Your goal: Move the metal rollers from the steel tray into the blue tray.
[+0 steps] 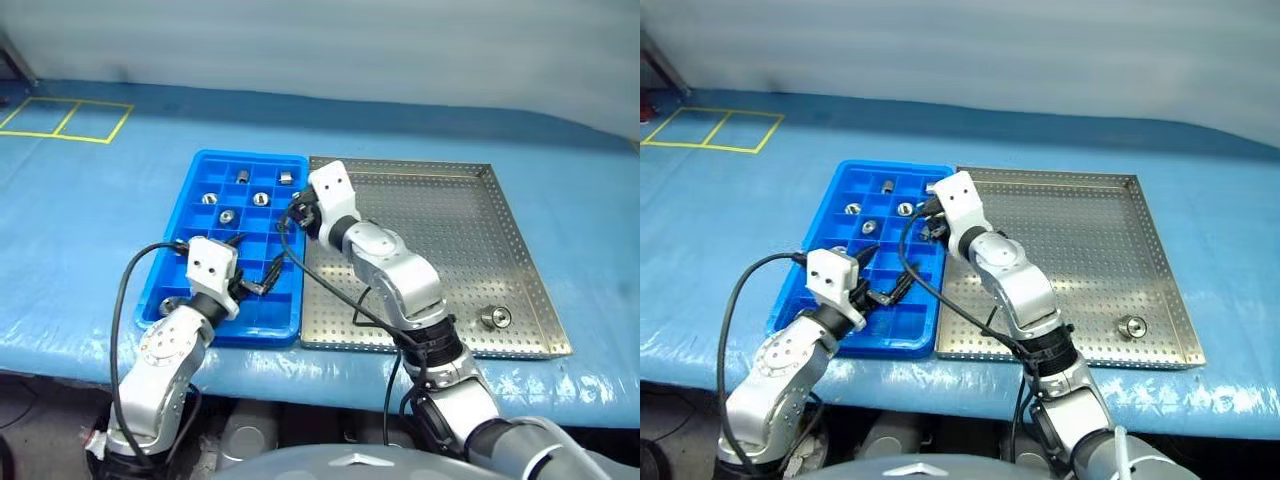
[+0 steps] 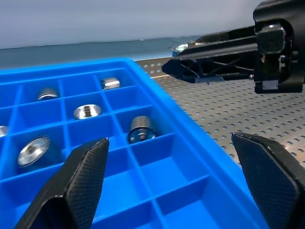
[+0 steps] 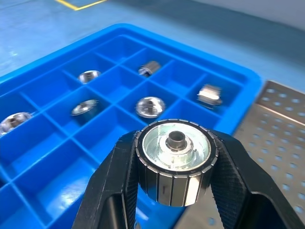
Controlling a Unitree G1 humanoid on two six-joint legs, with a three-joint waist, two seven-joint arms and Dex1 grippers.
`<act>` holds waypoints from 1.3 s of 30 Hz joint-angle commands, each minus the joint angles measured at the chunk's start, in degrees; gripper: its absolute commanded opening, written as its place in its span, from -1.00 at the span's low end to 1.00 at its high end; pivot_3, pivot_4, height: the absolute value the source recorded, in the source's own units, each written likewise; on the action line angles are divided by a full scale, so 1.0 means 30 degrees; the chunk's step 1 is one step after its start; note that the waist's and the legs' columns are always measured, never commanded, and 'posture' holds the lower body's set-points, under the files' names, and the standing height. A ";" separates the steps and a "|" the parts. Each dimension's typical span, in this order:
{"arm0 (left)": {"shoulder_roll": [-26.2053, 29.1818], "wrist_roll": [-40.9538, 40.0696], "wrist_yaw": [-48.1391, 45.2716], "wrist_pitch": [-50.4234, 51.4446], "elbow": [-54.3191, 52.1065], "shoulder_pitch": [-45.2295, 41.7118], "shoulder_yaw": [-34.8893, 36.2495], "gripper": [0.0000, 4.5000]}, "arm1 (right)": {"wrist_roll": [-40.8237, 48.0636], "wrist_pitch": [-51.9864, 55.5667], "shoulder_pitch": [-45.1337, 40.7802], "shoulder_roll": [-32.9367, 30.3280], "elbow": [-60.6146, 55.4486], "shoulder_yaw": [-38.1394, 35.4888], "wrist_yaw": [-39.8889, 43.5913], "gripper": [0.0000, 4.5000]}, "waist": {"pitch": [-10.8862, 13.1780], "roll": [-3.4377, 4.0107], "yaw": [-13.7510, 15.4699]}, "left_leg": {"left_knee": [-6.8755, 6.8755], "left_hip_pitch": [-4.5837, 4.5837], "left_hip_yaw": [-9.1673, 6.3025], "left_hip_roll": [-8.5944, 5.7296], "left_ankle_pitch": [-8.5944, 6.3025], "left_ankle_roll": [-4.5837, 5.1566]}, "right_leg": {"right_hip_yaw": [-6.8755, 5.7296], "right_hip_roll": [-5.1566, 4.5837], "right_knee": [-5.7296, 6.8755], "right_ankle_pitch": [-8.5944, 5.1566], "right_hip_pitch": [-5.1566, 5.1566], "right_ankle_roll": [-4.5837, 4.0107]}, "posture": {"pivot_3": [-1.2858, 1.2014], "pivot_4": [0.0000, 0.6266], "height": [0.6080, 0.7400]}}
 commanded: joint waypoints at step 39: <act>0.0361 -0.0960 -0.2866 0.0107 0.1927 -0.3989 -0.2978 1.00 | 0.0189 0.4876 0.4447 -0.1117 -0.9270 -0.5211 -0.2919 0.97 | 0.0004 0.0035 -0.0236 | -0.0050 -0.0068 0.0003 -0.0036 0.0003 -0.0017 | -0.0062 -0.0013 -0.0121 -0.0013 -0.0005 -0.0024 | 0.12 -0.52 1.00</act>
